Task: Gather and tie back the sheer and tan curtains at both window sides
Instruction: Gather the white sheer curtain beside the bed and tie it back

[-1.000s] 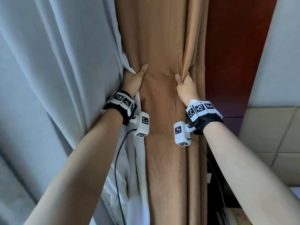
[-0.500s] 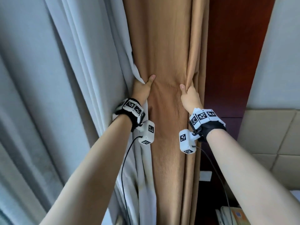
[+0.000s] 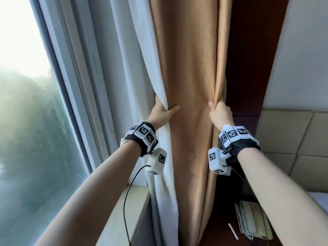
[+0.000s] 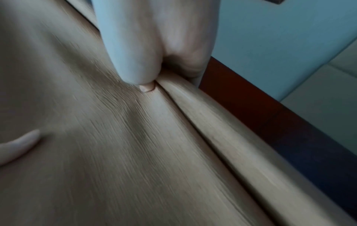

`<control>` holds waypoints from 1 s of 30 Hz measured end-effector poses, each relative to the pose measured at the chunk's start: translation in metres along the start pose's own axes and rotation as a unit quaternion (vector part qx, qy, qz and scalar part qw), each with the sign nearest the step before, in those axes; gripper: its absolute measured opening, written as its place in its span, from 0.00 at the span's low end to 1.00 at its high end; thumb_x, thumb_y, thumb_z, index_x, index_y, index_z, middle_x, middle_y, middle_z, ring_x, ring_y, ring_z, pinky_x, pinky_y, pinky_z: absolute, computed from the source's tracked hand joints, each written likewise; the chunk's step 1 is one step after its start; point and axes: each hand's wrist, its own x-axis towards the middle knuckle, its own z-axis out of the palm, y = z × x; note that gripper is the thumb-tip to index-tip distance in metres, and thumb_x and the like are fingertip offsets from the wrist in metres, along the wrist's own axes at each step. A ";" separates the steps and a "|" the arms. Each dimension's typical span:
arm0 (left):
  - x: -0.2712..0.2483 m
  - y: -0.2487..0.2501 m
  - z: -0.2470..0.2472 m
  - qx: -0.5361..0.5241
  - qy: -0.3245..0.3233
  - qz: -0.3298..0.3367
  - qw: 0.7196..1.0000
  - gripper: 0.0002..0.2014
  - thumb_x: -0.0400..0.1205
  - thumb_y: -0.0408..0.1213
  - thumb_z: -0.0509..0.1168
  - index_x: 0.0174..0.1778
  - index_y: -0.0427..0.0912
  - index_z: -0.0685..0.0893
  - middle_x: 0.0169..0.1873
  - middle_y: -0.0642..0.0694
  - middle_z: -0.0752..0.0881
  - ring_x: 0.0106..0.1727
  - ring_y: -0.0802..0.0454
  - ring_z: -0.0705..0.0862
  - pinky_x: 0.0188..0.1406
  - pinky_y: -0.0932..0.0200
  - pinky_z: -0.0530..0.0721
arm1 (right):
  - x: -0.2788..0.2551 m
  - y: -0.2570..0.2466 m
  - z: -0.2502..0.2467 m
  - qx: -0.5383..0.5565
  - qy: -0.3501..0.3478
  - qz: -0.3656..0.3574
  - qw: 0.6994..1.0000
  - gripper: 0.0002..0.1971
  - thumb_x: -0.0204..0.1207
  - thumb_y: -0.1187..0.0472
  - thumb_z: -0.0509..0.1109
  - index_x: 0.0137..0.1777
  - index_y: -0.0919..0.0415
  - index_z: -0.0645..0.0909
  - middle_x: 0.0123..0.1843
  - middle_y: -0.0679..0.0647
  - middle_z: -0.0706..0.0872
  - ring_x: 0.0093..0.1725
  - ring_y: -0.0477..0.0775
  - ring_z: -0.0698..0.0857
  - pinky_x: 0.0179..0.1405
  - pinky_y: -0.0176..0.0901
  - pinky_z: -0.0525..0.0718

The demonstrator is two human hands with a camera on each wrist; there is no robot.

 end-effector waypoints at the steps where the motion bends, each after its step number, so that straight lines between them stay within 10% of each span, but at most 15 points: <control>1: -0.014 -0.001 -0.007 0.015 0.006 0.007 1.000 0.38 0.76 0.48 0.73 0.75 0.40 0.61 0.68 0.52 0.75 0.70 0.55 0.75 0.73 0.52 0.73 | -0.009 0.000 -0.004 -0.004 0.006 -0.002 1.000 0.26 0.87 0.51 0.56 0.79 0.65 0.61 0.65 0.71 0.80 0.66 0.75 0.78 0.65 0.61 0.76; 6: -0.083 -0.025 -0.051 0.037 0.048 0.001 0.998 0.46 0.77 0.48 0.72 0.83 0.47 0.48 0.78 0.55 0.63 0.78 0.59 0.63 0.79 0.55 0.63 | -0.064 0.008 -0.023 0.013 0.042 0.048 0.998 0.33 0.80 0.66 0.61 0.81 0.54 0.50 0.64 0.66 0.81 0.62 0.73 0.81 0.61 0.61 0.78; 8: -0.106 -0.040 -0.070 0.030 0.061 -0.008 0.998 0.45 0.78 0.47 0.71 0.83 0.44 0.49 0.71 0.65 0.71 0.75 0.54 0.72 0.73 0.51 0.74 | -0.088 0.006 -0.024 0.021 0.103 0.050 0.993 0.36 0.78 0.66 0.63 0.82 0.54 0.50 0.69 0.67 0.77 0.65 0.72 0.79 0.63 0.63 0.75; 13: -0.163 -0.057 -0.096 0.033 0.125 -0.005 0.992 0.25 0.82 0.39 0.68 0.74 0.45 0.68 0.58 0.55 0.82 0.59 0.58 0.81 0.55 0.66 0.81 | -0.173 -0.047 -0.006 -0.035 0.277 -0.153 0.948 0.32 0.68 0.69 0.66 0.74 0.59 0.66 0.72 0.59 0.70 0.67 0.62 0.72 0.60 0.58 0.72; 17: -0.190 -0.067 -0.102 0.037 0.116 0.009 0.993 0.16 0.82 0.38 0.67 0.65 0.46 0.75 0.55 0.53 0.85 0.56 0.57 0.83 0.60 0.57 0.82 | -0.227 -0.099 0.049 -0.018 0.139 -0.320 0.937 0.27 0.69 0.67 0.69 0.69 0.57 0.71 0.71 0.57 0.70 0.69 0.58 0.73 0.64 0.56 0.77; 21: -0.200 -0.078 -0.104 0.057 0.125 0.002 0.991 0.12 0.83 0.36 0.64 0.62 0.45 0.76 0.50 0.52 0.86 0.52 0.52 0.85 0.53 0.53 0.86 | -0.230 -0.114 0.098 -0.066 0.030 -0.153 0.986 0.42 0.69 0.53 0.76 0.79 0.43 0.55 0.82 0.62 0.49 0.78 0.70 0.59 0.68 0.71 0.70; 30: -0.220 -0.086 -0.125 0.101 0.148 -0.035 0.983 0.07 0.83 0.32 0.62 0.56 0.40 0.76 0.44 0.48 0.87 0.46 0.48 0.87 0.48 0.52 0.86 | -0.209 -0.080 0.092 -0.208 0.146 -0.188 0.949 0.41 0.70 0.63 0.72 0.82 0.55 0.59 0.49 0.58 0.81 0.49 0.60 0.83 0.61 0.48 0.69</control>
